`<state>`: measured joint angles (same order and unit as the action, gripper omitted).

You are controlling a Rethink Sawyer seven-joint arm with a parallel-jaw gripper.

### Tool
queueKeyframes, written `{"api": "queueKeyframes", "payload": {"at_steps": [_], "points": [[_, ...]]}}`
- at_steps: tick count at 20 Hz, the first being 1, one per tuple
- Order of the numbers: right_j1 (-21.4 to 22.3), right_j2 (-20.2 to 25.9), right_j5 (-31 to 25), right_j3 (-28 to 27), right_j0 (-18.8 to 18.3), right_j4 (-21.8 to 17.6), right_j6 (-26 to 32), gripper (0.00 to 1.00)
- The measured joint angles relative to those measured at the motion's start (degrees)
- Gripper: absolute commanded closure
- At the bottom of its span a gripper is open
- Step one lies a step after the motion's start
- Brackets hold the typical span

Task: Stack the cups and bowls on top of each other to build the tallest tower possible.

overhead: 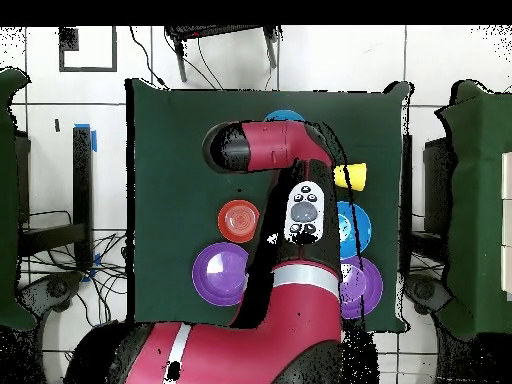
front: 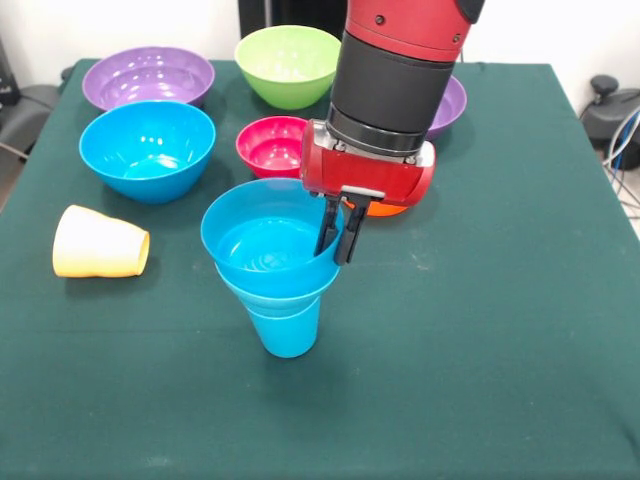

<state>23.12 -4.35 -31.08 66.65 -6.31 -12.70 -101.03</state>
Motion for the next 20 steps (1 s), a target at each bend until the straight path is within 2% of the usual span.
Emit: {"api": "queueKeyframes", "payload": {"at_steps": [15, 16, 20], "points": [[0.0, 0.0, 0.0, 0.3, 0.0, 0.0, 0.0, 1.00], [0.0, 0.0, 0.0, 0.4, 0.0, 0.0, 0.0, 0.00], [0.0, 0.0, 0.6, 0.8, 0.0, 0.1, 0.0, 0.00]]}}
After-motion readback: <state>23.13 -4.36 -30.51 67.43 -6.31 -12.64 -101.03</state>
